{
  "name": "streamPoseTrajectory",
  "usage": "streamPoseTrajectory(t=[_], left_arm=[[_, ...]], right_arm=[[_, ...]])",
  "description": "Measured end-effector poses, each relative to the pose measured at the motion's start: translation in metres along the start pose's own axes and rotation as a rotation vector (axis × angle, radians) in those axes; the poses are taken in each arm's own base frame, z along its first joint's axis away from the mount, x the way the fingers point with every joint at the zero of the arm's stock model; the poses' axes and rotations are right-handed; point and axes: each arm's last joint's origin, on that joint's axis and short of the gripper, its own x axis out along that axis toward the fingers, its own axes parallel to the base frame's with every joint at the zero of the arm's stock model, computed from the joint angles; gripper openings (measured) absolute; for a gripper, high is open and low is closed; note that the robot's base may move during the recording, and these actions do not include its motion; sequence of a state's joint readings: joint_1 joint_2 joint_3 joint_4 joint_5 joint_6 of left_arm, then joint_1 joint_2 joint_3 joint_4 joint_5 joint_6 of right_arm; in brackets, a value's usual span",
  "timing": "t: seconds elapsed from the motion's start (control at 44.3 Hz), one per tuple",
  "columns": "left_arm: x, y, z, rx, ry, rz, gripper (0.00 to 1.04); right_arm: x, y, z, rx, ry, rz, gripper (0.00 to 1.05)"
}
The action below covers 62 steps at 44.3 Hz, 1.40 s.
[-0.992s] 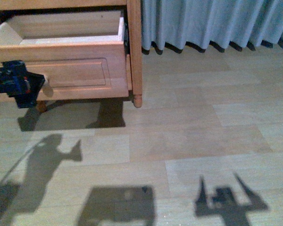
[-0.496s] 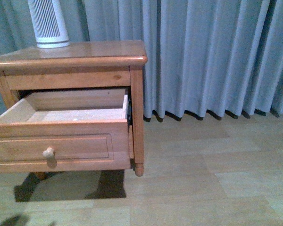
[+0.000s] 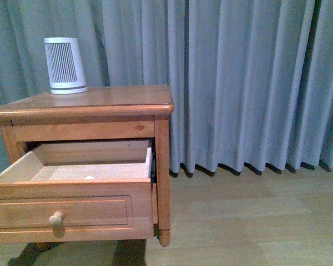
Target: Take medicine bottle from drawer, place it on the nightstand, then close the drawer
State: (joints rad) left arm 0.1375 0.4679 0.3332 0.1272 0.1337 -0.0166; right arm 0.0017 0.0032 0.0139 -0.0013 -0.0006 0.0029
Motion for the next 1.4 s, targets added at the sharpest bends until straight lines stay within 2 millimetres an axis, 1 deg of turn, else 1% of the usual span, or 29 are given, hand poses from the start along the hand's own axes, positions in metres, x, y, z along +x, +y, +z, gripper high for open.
streamPoseTrajectory(t=[0.023,0.09,0.113,0.18,0.248,0.451,0.767,0.925,1.015,1.083,1.173,1.286,1.398], left_arm=[[0.0,0.0,-0.001,0.001,0.002,-0.001,0.39],[-0.002,-0.002,-0.011,0.001,0.008,-0.003,0.28],[-0.003,-0.003,-0.014,0.002,0.005,0.004,0.23],[-0.005,-0.007,-0.019,0.003,-0.001,0.031,0.14],[-0.008,-0.013,-0.025,0.004,-0.01,-0.005,0.03],[-0.014,-0.013,-0.047,0.007,0.0,-0.004,0.04],[-0.02,-0.013,-0.062,0.008,-0.01,-0.004,0.04],[-0.022,-0.013,-0.066,0.008,-0.013,-0.002,0.04],[-0.028,-0.013,-0.071,0.008,0.018,0.001,0.04],[-0.032,-0.013,-0.073,0.008,0.003,0.0,0.04],[-0.032,-0.013,-0.073,0.007,-0.007,-0.002,0.04],[-0.033,-0.013,-0.083,0.008,-0.007,-0.002,0.04],[-0.033,-0.013,-0.082,0.009,-0.011,-0.007,0.04]], right_arm=[[0.0,0.0,0.0,0.0,0.0,0.0,0.98],[0.0,0.0,0.0,0.0,0.0,0.0,0.98],[0.0,0.0,0.0,0.0,0.0,0.0,0.98],[0.0,0.0,0.0,0.0,0.0,0.0,0.98],[0.0,0.0,0.0,0.0,0.0,0.0,0.98],[0.0,0.0,0.0,0.0,0.0,-0.004,0.98],[0.0,0.0,0.0,0.0,0.0,-0.003,0.98],[0.0,0.0,0.0,0.0,-0.001,0.001,0.98],[0.0,0.0,0.0,0.0,0.001,0.005,0.98],[0.0,0.0,0.0,0.0,0.0,0.003,0.98],[0.0,0.0,0.0,0.0,0.0,0.003,0.98],[0.0,0.0,0.0,0.0,0.0,0.003,0.98],[0.0,0.0,0.0,0.0,0.0,-0.005,0.98]])
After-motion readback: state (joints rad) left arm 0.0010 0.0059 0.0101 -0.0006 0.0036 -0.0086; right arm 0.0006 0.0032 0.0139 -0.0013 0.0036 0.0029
